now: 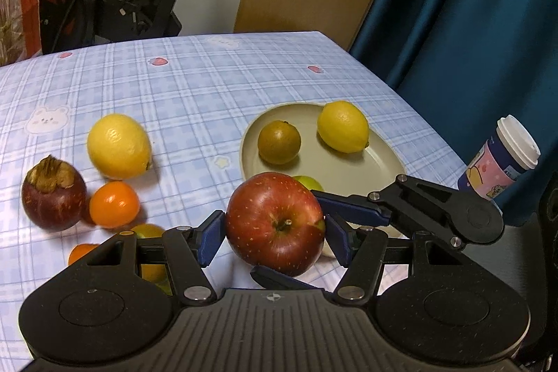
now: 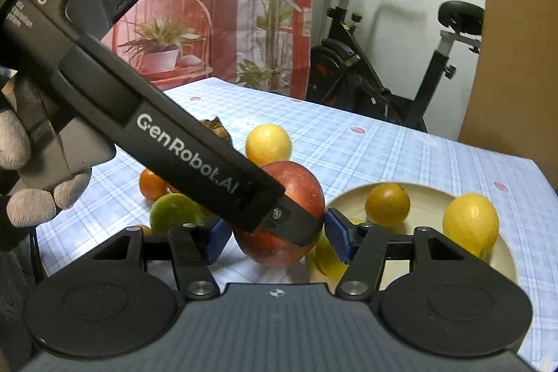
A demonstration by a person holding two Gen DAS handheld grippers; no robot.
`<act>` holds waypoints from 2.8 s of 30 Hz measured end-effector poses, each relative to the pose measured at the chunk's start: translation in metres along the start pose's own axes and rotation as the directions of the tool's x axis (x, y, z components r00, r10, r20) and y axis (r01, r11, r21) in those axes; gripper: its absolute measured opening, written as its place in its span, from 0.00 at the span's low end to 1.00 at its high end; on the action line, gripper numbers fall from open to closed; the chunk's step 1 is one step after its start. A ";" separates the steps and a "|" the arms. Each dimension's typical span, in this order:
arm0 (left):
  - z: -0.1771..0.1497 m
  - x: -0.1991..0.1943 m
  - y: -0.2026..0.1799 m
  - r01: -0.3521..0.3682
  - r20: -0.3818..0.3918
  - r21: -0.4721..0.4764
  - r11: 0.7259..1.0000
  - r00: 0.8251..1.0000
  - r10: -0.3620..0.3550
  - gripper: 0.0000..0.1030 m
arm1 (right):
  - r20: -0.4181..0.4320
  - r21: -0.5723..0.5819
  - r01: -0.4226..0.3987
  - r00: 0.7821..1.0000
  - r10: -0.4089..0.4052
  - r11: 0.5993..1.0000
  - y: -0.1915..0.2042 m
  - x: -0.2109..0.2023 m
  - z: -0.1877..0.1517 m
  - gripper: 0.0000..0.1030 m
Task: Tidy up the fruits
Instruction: 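Carry the red apple onto the beige plate with the left gripper, then open the left gripper to release the red apple on the plate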
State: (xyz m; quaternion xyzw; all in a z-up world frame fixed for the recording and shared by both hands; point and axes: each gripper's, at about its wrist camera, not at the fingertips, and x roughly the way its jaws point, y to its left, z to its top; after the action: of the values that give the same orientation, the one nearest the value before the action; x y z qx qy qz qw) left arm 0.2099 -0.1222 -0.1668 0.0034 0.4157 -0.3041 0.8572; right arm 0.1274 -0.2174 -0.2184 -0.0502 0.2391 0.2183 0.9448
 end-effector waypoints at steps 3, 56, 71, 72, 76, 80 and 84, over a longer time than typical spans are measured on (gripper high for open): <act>0.005 0.002 -0.006 -0.010 0.000 0.014 1.000 1.000 0.010 0.63 | 0.003 0.031 -0.001 1.000 0.001 1.000 -0.007 -0.001 0.002 0.59; 0.056 0.074 -0.014 -0.027 -0.048 0.006 1.000 0.998 0.027 0.63 | 0.041 0.057 0.154 0.987 -0.157 0.986 -0.059 0.032 0.009 0.59; 0.059 0.073 -0.019 -0.036 0.013 0.016 0.999 0.999 0.036 0.62 | 0.062 0.077 0.207 0.975 -0.212 0.975 -0.064 0.033 0.002 0.56; 0.058 0.072 -0.019 -0.037 0.013 0.017 0.999 0.999 0.037 0.62 | 0.060 0.076 0.208 0.975 -0.213 0.975 -0.064 0.033 0.002 0.56; 0.057 0.071 -0.020 -0.039 0.017 0.019 0.999 0.999 0.039 0.62 | 0.064 0.074 0.218 0.973 -0.223 0.973 -0.063 0.035 0.004 0.58; 0.056 0.067 -0.021 -0.045 0.024 0.023 0.999 0.999 0.044 0.62 | 0.066 0.068 0.224 0.971 -0.229 0.972 -0.059 0.034 0.004 0.59; 0.057 0.062 -0.017 -0.050 0.023 0.008 0.999 0.998 0.050 0.63 | 0.059 0.066 0.225 0.972 -0.229 0.972 -0.054 0.032 0.004 0.63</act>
State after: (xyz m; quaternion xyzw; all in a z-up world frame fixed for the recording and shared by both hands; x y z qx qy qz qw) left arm 0.2705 -0.1835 -0.1698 0.0140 0.4043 -0.2844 0.8691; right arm 0.1779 -0.2529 -0.2303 -0.0420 0.2066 0.1032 0.9721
